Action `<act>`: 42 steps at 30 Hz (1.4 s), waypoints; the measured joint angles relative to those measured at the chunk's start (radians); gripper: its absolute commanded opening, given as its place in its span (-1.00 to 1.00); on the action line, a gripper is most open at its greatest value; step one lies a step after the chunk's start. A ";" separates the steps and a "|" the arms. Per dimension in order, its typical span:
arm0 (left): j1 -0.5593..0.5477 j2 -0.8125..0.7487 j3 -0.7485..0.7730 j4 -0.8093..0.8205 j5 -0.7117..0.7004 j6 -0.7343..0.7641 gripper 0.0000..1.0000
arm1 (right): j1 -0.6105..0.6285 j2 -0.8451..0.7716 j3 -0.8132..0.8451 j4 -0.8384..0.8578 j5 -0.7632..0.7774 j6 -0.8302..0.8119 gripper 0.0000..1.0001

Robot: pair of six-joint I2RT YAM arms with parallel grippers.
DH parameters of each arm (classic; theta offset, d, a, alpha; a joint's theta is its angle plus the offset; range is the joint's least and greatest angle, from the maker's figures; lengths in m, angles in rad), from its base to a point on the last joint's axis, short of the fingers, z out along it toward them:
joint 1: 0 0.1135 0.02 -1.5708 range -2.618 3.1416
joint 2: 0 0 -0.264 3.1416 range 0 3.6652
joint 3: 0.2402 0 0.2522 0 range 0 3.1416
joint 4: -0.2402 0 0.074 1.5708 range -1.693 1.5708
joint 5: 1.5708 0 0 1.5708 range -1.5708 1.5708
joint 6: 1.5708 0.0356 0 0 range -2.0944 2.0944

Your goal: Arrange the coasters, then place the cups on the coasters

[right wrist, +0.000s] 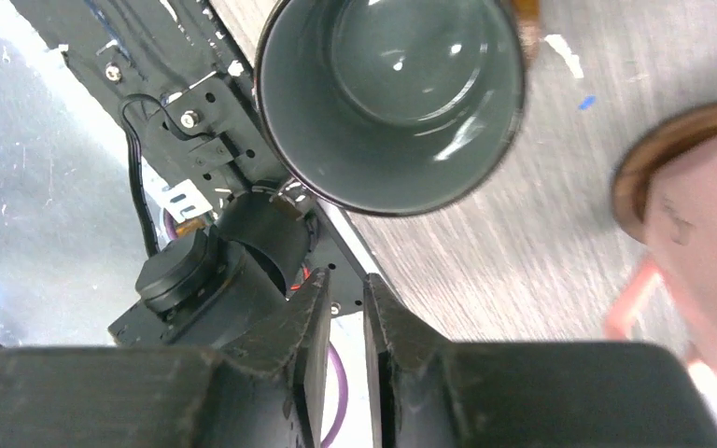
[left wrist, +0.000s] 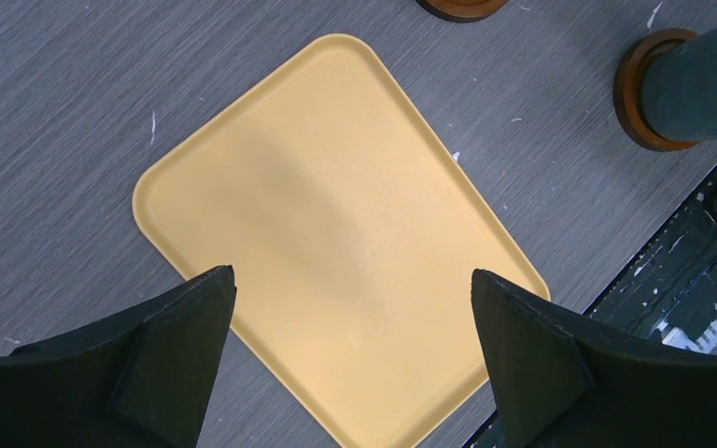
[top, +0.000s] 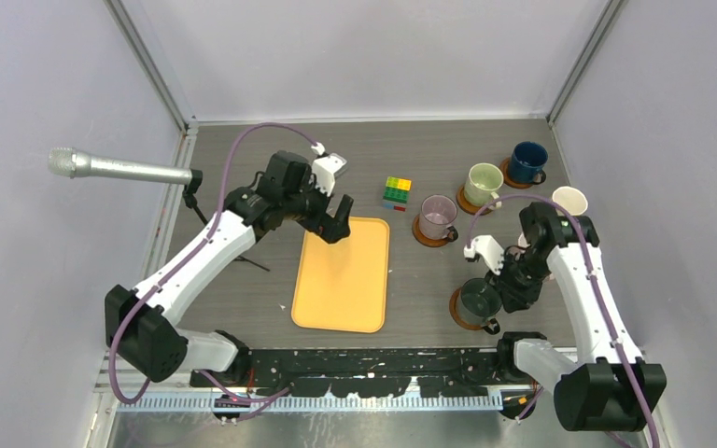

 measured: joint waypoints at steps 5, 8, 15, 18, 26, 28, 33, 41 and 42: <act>0.000 0.049 0.103 -0.072 -0.003 0.032 1.00 | -0.018 0.033 0.172 -0.045 -0.006 0.027 -0.13; 0.000 0.103 0.217 -0.143 -0.005 0.053 0.99 | -0.040 0.135 0.381 -0.044 -0.043 0.087 0.36; 0.077 0.315 0.609 -0.375 -0.006 0.054 0.99 | -0.056 0.373 0.740 0.072 -0.115 0.314 0.58; 0.156 0.425 0.802 -0.475 0.007 0.053 0.99 | -0.056 0.441 0.824 0.160 -0.137 0.446 0.60; 0.311 0.574 1.002 -0.642 -0.025 0.073 0.99 | -0.111 0.526 0.855 0.366 -0.170 0.756 0.60; 0.312 0.579 0.992 -0.664 -0.040 0.079 0.99 | -0.141 0.526 0.814 0.404 -0.171 0.802 0.60; 0.314 0.562 0.866 -0.649 -0.057 0.076 0.99 | -0.187 0.526 0.702 0.467 -0.161 0.874 0.60; 0.317 0.552 0.743 -0.623 -0.093 0.058 0.99 | -0.187 0.509 0.597 0.533 -0.158 0.944 0.60; 0.317 0.548 0.743 -0.619 -0.094 0.054 0.99 | -0.187 0.504 0.594 0.536 -0.158 0.947 0.60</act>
